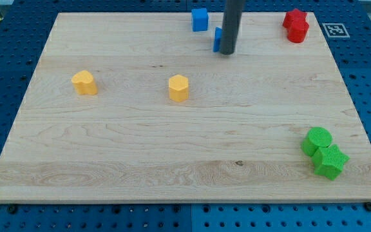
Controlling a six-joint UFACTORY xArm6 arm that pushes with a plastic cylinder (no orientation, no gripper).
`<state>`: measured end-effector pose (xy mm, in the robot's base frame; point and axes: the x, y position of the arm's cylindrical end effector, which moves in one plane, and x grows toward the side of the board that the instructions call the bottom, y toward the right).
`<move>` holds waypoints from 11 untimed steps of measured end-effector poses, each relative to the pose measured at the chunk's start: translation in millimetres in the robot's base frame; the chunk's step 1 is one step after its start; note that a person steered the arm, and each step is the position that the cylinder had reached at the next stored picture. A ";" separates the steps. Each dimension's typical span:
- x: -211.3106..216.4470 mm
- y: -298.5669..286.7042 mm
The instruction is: Push blue triangle left a bit
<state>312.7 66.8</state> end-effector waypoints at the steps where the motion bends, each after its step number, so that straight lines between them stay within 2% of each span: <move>1: -18.5 -19.5; 3: -30.8 -24.4; 5: 13.6 19.4; 7: -34.5 26.7; 9: -64.4 17.5; 11: -70.7 5.9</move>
